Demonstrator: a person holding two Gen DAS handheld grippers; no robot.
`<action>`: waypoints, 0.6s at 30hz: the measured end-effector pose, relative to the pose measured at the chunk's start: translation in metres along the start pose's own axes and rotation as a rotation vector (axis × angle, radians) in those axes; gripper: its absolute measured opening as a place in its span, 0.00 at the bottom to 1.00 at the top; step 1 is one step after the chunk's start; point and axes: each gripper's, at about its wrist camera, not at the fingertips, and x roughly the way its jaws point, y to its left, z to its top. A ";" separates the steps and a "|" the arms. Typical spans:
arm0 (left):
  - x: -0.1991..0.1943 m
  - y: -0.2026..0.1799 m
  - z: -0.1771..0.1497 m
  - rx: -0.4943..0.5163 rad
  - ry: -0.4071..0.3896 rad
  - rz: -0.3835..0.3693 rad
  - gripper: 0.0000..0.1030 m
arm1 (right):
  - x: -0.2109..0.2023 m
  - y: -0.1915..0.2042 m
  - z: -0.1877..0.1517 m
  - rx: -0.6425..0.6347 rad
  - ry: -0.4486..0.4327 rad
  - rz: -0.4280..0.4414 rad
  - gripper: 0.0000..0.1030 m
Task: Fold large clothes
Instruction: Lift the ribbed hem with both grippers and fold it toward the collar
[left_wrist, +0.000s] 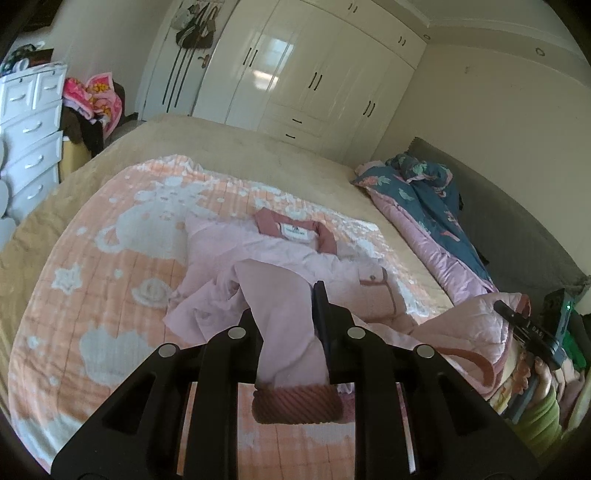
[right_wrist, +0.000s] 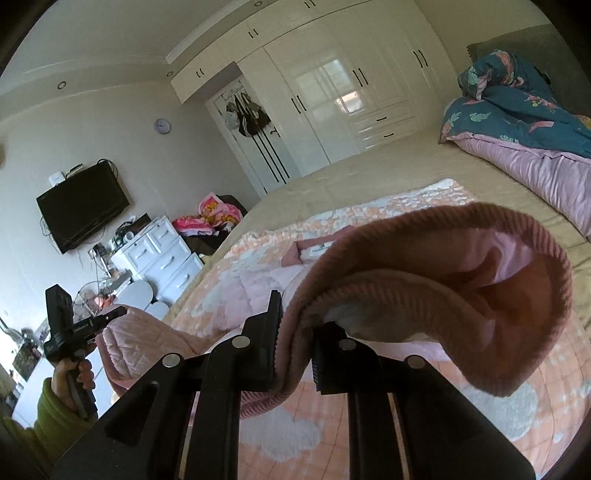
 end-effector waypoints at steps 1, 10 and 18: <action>0.002 -0.001 0.004 0.005 -0.004 0.004 0.11 | 0.004 -0.001 0.006 -0.001 -0.003 0.000 0.13; 0.034 0.002 0.049 0.016 -0.037 0.073 0.12 | 0.047 -0.012 0.058 0.027 -0.011 -0.011 0.13; 0.079 0.014 0.083 0.023 -0.043 0.142 0.12 | 0.097 -0.024 0.091 0.043 0.020 -0.054 0.13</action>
